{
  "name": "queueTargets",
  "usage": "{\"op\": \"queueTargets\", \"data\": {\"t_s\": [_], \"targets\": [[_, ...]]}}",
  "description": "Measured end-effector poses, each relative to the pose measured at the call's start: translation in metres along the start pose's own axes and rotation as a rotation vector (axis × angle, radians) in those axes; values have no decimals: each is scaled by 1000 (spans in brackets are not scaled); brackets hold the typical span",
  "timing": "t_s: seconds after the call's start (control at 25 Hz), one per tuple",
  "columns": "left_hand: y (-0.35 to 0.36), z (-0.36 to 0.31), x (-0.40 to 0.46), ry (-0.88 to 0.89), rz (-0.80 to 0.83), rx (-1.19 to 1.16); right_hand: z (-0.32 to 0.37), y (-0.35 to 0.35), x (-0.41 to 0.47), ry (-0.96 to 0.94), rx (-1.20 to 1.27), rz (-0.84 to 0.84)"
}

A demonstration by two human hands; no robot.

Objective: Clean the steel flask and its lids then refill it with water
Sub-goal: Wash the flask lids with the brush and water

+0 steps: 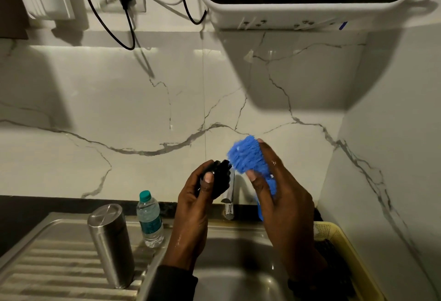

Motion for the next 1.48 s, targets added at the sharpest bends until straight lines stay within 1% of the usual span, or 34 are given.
{"op": "queueTargets", "data": {"t_s": [0.04, 0.08, 0.12, 0.16, 0.24, 0.28, 0.32, 0.4, 0.48, 0.56, 0.6, 0.68, 0.72, 0.76, 0.8, 0.84, 0.96, 1.08, 1.12, 1.24, 1.36, 1.48], "targets": [[-1, 0, 1, -11, 7, -13, 6, 4, 0, -51, -14, 65], [0, -1, 2, -14, 20, -20, 6, 6, 1, -58, -20, 112], [2, -2, 3, -20, 26, -25, -2, 8, 2, 10, -19, 129], [3, -2, 3, -27, 24, -40, -13, 8, 0, 128, 9, 110], [4, -1, 4, -73, 21, -136, -32, 10, -6, 346, 158, 50], [5, 2, 5, -107, 20, -182, -36, 15, -8, 412, 247, 64], [7, 4, 6, -130, 26, -204, -35, 22, -9, 443, 319, 115], [10, 4, 6, -128, 52, -184, -23, 28, -8, 417, 431, 216], [11, 4, 5, -101, 86, -194, -13, 29, -7, 413, 610, 238], [10, 2, 5, -102, 82, -239, -9, 28, -6, 442, 753, 208], [12, 1, 4, -122, 81, -269, -11, 29, -8, 443, 747, 182], [17, 2, 3, -166, 84, -321, -18, 27, -11, 416, 564, 136], [18, 4, 4, -183, 77, -337, -21, 23, -12, 410, 454, 87], [18, 3, 4, -187, 58, -342, -20, 16, -12, 407, 403, 18], [18, 0, 5, -169, 45, -340, -17, 12, -13, 397, 405, -36], [18, -3, 5, -145, 34, -332, -13, 10, -13, 371, 397, -51], [17, -4, 6, -97, 21, -331, -8, 13, -9, 306, 294, 17], [17, -6, 3, -89, 31, -404, -17, 12, -12, 320, 282, -31], [18, -7, 3, -107, 41, -424, -13, 10, -12, 303, 294, -32], [26, -1, -1, -206, 51, -472, -5, 16, -9, 277, 272, 65], [24, 4, -2, -291, 69, -647, -8, 14, -8, 283, 254, 41], [25, -4, -4, -280, 89, -622, 2, 17, -11, 226, 262, 83]]}}
Point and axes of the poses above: each hand's wrist, its own x-axis towards the middle knuckle, its own y-axis out of the palm, z = x × y, the point moved 8 cm from there along x, towards the middle knuckle, and after that the axes turned 14 degrees about -y, right-handed, at the moved point
